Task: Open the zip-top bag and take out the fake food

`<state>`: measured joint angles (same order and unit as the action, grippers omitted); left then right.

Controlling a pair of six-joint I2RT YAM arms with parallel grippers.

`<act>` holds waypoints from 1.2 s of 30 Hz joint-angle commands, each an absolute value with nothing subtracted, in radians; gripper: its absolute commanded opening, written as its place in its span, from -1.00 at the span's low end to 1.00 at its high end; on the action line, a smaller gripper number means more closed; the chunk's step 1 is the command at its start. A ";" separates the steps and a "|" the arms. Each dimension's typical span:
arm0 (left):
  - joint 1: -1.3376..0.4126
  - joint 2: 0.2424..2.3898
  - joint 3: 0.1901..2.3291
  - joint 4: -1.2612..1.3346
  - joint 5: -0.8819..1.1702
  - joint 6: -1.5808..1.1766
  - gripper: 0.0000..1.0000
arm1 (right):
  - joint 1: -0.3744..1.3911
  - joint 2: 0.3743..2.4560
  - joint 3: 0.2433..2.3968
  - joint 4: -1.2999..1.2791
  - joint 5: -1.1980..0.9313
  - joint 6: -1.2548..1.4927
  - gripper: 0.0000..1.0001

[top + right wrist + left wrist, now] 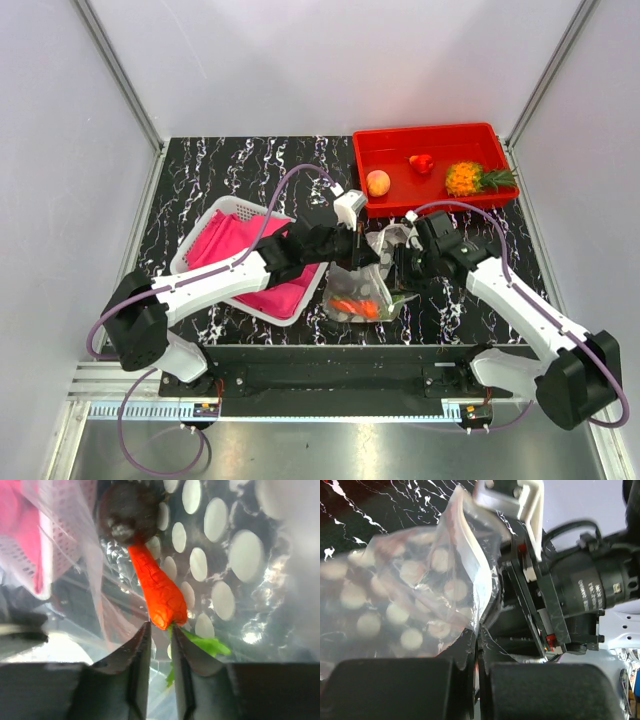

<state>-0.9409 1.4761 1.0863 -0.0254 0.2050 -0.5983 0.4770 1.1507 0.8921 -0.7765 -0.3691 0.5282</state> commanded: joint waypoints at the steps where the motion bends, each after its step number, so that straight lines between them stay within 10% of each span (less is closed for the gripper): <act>1: -0.927 1.492 1.106 0.006 0.213 -0.580 -1.00 | 0.488 1.054 0.839 -0.625 -0.442 0.600 -0.30; 20: -0.933 1.574 1.042 0.184 0.285 -0.679 -1.00 | 0.486 1.029 0.448 -0.193 -0.645 0.719 0.23; 29: -0.979 1.594 1.034 0.199 0.275 -0.695 -1.00 | 0.486 1.098 0.413 -0.164 -0.459 0.762 -0.16; 36: -1.011 1.554 1.017 0.198 0.275 -0.704 -1.00 | 0.488 1.032 0.449 -0.247 -0.336 0.724 -0.06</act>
